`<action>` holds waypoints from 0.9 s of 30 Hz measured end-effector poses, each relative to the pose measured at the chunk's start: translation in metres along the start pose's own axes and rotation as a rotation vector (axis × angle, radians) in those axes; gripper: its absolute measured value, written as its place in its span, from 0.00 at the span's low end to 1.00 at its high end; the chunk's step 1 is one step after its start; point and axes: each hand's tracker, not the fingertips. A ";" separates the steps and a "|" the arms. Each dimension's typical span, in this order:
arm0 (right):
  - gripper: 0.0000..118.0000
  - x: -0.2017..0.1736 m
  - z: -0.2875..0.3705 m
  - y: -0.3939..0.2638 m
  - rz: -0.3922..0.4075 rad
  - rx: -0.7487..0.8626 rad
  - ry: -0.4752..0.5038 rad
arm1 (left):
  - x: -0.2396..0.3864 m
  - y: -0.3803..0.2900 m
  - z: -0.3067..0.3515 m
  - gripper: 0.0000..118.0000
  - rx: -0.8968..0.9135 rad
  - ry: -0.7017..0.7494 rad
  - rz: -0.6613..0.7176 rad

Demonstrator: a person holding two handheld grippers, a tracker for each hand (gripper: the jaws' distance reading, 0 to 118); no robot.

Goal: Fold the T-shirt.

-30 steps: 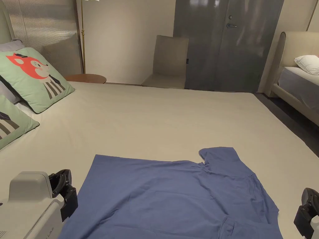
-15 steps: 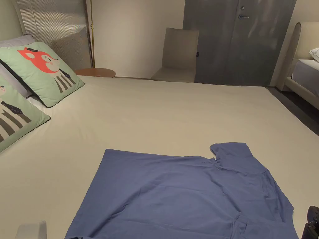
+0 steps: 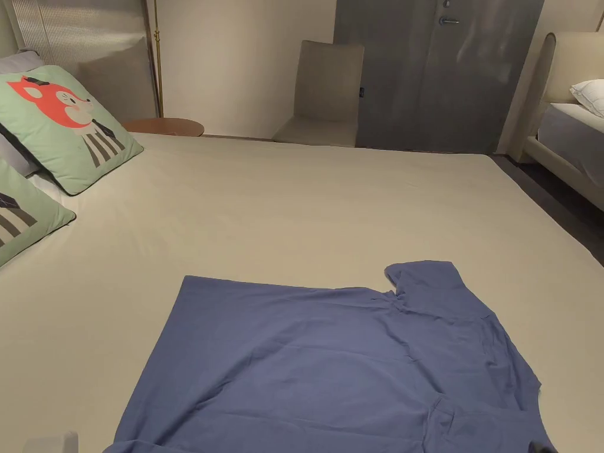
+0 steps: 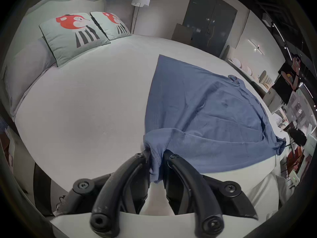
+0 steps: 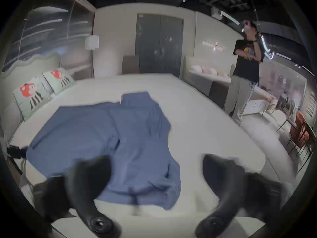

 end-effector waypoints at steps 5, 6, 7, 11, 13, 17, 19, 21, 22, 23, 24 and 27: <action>0.96 0.028 -0.015 -0.032 0.024 -0.136 0.000 | 0.007 0.000 0.007 0.07 0.013 0.010 -0.030; 0.91 0.033 -0.019 -0.038 0.017 -0.149 0.003 | 0.008 0.000 0.007 0.07 0.013 0.012 -0.036; 0.85 0.036 -0.022 -0.044 0.021 -0.172 0.009 | 0.009 0.000 0.006 0.07 0.013 0.014 -0.042; 0.53 0.037 -0.029 -0.057 0.032 -0.206 0.033 | 0.008 0.000 0.005 0.07 0.008 0.014 -0.027; 0.46 0.036 -0.024 -0.059 0.007 -0.162 0.092 | 0.007 -0.001 0.007 0.07 0.010 0.016 -0.014; 0.04 0.031 -0.011 -0.047 0.028 -0.089 0.114 | 0.006 0.005 0.015 0.07 0.029 0.008 0.009; 0.04 0.033 -0.003 -0.035 0.007 -0.040 0.122 | 0.008 0.014 0.023 0.07 0.060 0.000 0.015; 0.04 0.036 -0.001 -0.016 -0.032 -0.008 0.144 | 0.008 0.031 0.030 0.07 0.099 -0.017 0.039; 0.04 0.037 -0.001 -0.005 -0.049 0.019 0.136 | 0.009 0.041 0.032 0.07 0.126 -0.025 0.058; 0.04 0.037 -0.003 0.005 -0.054 0.022 0.138 | 0.012 0.051 0.033 0.07 0.145 -0.033 0.071; 0.04 0.039 -0.009 0.016 -0.062 0.039 0.139 | 0.014 0.062 0.032 0.07 0.167 -0.037 0.080; 0.04 0.033 -0.030 0.046 -0.076 0.053 0.135 | 0.020 0.096 0.017 0.07 0.194 -0.034 0.105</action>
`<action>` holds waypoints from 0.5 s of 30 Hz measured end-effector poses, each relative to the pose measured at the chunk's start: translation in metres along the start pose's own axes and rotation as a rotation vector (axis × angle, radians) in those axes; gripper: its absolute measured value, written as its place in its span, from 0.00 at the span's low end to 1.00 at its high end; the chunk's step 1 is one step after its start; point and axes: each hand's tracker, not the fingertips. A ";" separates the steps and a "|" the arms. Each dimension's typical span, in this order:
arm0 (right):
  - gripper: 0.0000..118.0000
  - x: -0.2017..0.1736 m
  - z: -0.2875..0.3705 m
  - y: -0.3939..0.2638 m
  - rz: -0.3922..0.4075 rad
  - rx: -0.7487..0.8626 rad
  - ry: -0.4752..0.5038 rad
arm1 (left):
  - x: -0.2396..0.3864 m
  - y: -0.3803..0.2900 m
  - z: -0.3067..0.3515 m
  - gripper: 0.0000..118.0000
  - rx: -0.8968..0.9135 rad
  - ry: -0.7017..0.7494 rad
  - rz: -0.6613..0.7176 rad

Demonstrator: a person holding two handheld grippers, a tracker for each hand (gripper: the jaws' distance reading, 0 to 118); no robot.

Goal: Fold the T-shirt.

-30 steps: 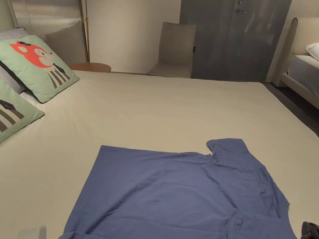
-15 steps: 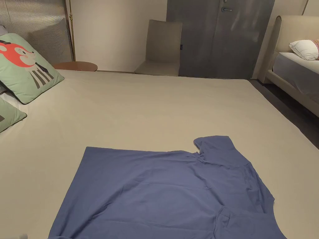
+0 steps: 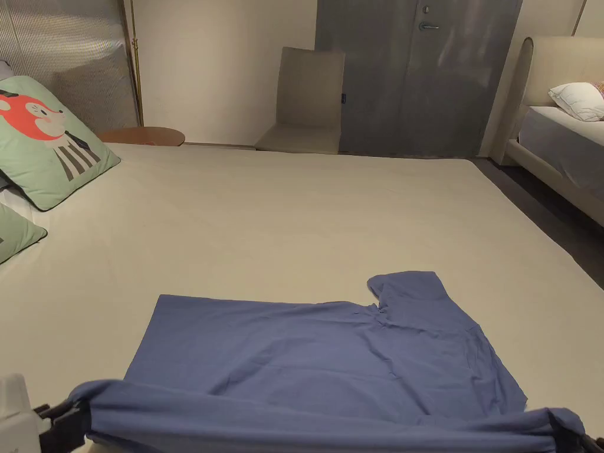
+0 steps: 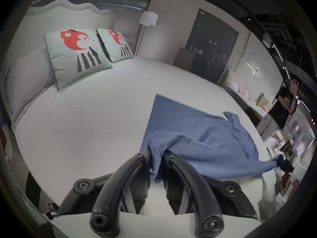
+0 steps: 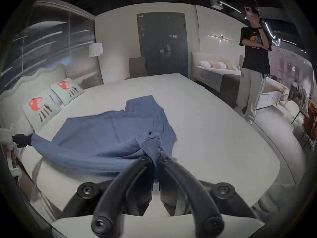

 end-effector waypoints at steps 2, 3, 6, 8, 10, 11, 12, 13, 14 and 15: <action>0.04 -0.003 -0.024 0.015 -0.010 -0.016 -0.011 | 0.004 0.016 -0.021 0.07 0.011 0.002 0.028; 0.04 -0.004 -0.039 0.021 -0.025 -0.036 -0.028 | 0.008 0.023 -0.035 0.07 0.008 0.014 0.026; 0.04 -0.006 -0.082 0.031 -0.039 -0.106 -0.058 | 0.015 0.036 -0.074 0.07 -0.027 0.070 0.015; 0.04 -0.009 -0.106 0.033 -0.034 -0.159 -0.082 | 0.018 0.039 -0.096 0.07 -0.055 0.085 0.024; 0.04 -0.010 -0.129 0.033 -0.013 -0.199 -0.105 | 0.019 0.040 -0.114 0.07 -0.088 0.107 0.023; 0.04 -0.012 -0.138 0.033 0.006 -0.212 -0.110 | 0.019 0.041 -0.121 0.07 -0.093 0.122 0.027; 0.04 -0.013 -0.147 0.032 0.014 -0.220 -0.115 | 0.015 0.040 -0.131 0.07 -0.104 0.129 0.026; 0.04 -0.013 -0.156 0.031 0.025 -0.247 -0.125 | 0.013 0.040 -0.137 0.07 -0.117 0.140 0.027; 0.04 -0.013 -0.162 0.030 0.025 -0.268 -0.135 | 0.012 0.040 -0.142 0.07 -0.133 0.153 0.035; 0.04 -0.013 -0.167 0.029 0.022 -0.278 -0.143 | 0.008 0.039 -0.148 0.07 -0.144 0.162 0.042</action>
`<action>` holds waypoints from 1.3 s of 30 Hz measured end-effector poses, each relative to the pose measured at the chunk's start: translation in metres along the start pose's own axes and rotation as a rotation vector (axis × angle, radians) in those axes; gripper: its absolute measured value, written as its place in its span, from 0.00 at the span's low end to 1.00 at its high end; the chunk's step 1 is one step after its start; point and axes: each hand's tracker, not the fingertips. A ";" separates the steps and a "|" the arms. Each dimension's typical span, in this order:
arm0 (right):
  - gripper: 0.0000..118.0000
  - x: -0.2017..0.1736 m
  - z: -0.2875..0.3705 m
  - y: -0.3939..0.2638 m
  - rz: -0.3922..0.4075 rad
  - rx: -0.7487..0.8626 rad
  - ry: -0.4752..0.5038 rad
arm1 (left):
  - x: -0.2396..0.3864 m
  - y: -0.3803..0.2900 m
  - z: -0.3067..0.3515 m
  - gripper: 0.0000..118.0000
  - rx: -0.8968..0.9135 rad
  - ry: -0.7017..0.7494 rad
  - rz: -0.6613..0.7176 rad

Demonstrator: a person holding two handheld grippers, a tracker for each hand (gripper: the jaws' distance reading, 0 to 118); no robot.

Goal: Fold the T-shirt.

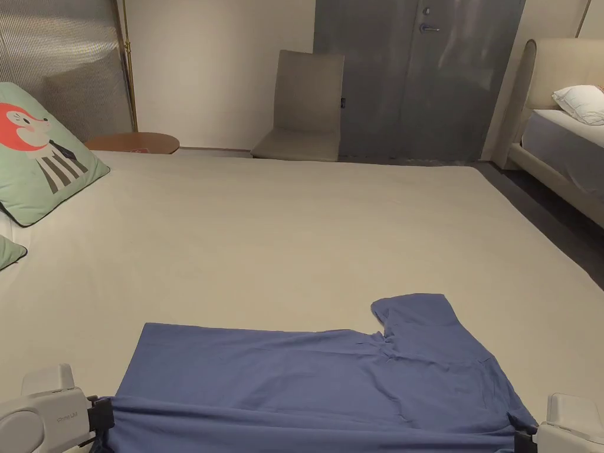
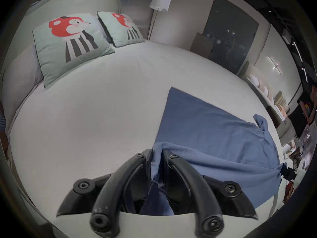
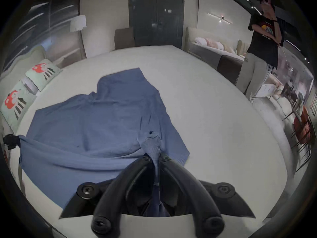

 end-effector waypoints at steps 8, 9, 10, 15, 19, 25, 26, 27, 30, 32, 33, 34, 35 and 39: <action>0.15 -0.003 -0.001 -0.002 0.011 0.018 -0.011 | -0.006 -0.004 -0.005 0.50 0.011 0.010 0.007; 0.41 -0.002 0.005 -0.002 0.018 0.054 -0.022 | -0.007 -0.006 0.001 0.68 0.039 -0.006 -0.001; 0.64 0.000 0.010 -0.002 0.019 0.097 -0.034 | -0.006 -0.008 0.011 0.80 0.081 -0.023 -0.011; 0.93 0.001 0.071 -0.007 0.007 0.334 -0.028 | 0.008 -0.025 0.080 0.88 0.335 -0.036 -0.156; 0.92 -0.006 0.115 -0.015 -0.005 0.493 -0.048 | 0.016 -0.038 0.123 0.81 0.456 -0.052 -0.224; 0.02 -0.022 0.151 -0.032 0.024 0.575 -0.053 | 0.020 -0.056 0.151 0.00 0.496 -0.072 -0.265; 0.01 -0.024 0.153 -0.034 0.019 0.578 -0.050 | 0.020 -0.059 0.154 0.00 0.495 -0.078 -0.262; 0.01 -0.024 0.156 -0.037 0.012 0.581 -0.037 | 0.018 -0.060 0.155 0.00 0.467 -0.091 -0.263; 0.01 -0.023 0.158 -0.040 0.021 0.559 -0.012 | 0.010 -0.062 0.155 0.00 0.436 -0.110 -0.248; 0.01 -0.024 0.157 -0.043 0.036 0.551 -0.020 | 0.005 -0.059 0.151 0.00 0.393 -0.106 -0.235; 0.01 -0.023 0.156 -0.043 0.036 0.542 -0.021 | 0.002 -0.057 0.147 0.00 0.371 -0.112 -0.218; 0.01 -0.021 0.153 -0.045 0.031 0.536 -0.021 | -0.002 -0.054 0.142 0.00 0.324 -0.124 -0.216; 0.01 -0.020 0.152 -0.046 0.029 0.531 -0.022 | -0.004 -0.052 0.135 0.00 0.284 -0.127 -0.226; 0.01 -0.018 0.143 -0.049 0.031 0.488 -0.025 | -0.018 -0.047 0.095 0.04 0.102 -0.146 -0.199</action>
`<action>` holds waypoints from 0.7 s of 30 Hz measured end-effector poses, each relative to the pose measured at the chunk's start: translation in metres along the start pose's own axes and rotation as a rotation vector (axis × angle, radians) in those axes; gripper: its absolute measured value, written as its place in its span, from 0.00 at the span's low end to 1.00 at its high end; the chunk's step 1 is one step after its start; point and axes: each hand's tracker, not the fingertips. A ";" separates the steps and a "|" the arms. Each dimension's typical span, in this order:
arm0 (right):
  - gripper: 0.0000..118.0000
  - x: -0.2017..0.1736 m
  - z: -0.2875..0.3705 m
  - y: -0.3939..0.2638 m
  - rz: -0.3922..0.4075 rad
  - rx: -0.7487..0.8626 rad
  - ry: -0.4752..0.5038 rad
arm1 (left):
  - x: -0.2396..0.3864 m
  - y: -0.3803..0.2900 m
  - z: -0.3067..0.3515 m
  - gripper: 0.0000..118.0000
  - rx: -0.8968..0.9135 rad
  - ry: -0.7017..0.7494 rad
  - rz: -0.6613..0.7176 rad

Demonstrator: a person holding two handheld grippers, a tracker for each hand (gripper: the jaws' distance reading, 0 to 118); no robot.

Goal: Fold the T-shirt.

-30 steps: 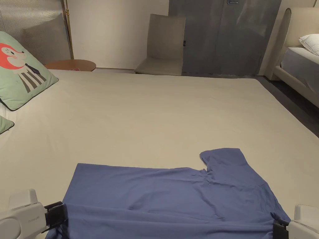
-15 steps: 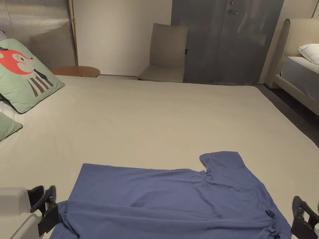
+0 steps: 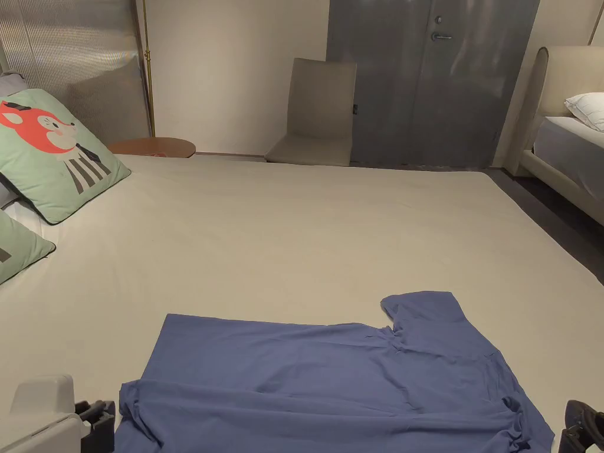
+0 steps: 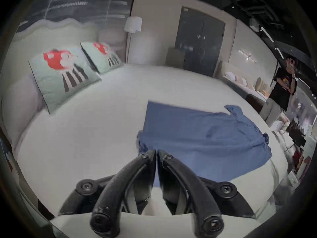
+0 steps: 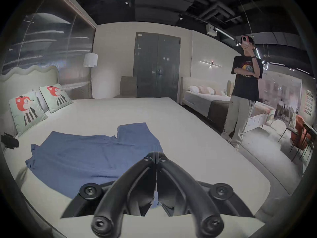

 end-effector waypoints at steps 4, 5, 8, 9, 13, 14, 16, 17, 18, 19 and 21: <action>0.01 0.001 -0.004 -0.010 0.008 -0.032 0.003 | -0.014 -0.007 -0.042 0.81 -0.138 0.065 0.037; 0.01 0.002 -0.005 -0.012 0.008 -0.040 0.001 | -0.017 -0.010 -0.049 0.81 -0.165 0.070 0.040; 0.01 0.005 -0.007 -0.018 0.008 -0.062 -0.005 | -0.017 -0.018 -0.062 0.78 -0.188 0.077 0.032; 0.01 0.006 -0.009 -0.019 0.005 -0.070 -0.006 | -0.016 -0.021 -0.066 0.73 -0.207 0.075 0.025; 0.01 0.010 -0.011 -0.025 0.005 -0.093 -0.018 | -0.012 -0.029 -0.068 0.42 -0.215 0.099 0.007; 0.01 0.010 -0.013 -0.026 0.007 -0.101 -0.020 | -0.011 -0.029 -0.065 0.36 -0.203 0.117 -0.007; 0.08 0.012 -0.017 -0.029 0.010 -0.130 -0.024 | -0.011 -0.026 -0.061 0.12 -0.205 0.082 0.000; 0.27 0.014 -0.022 -0.031 0.017 -0.162 -0.032 | -0.008 -0.026 -0.059 0.08 -0.198 0.089 -0.003; 0.66 0.016 -0.027 -0.033 0.023 -0.195 -0.030 | -0.007 -0.026 -0.057 0.06 -0.182 0.095 -0.019; 0.89 0.018 -0.034 -0.035 0.029 -0.244 -0.019 | -0.006 -0.025 -0.054 0.06 -0.178 0.085 -0.027; 0.97 0.024 -0.050 -0.042 0.025 -0.326 -0.016 | -0.002 -0.025 -0.050 0.06 -0.164 0.088 -0.041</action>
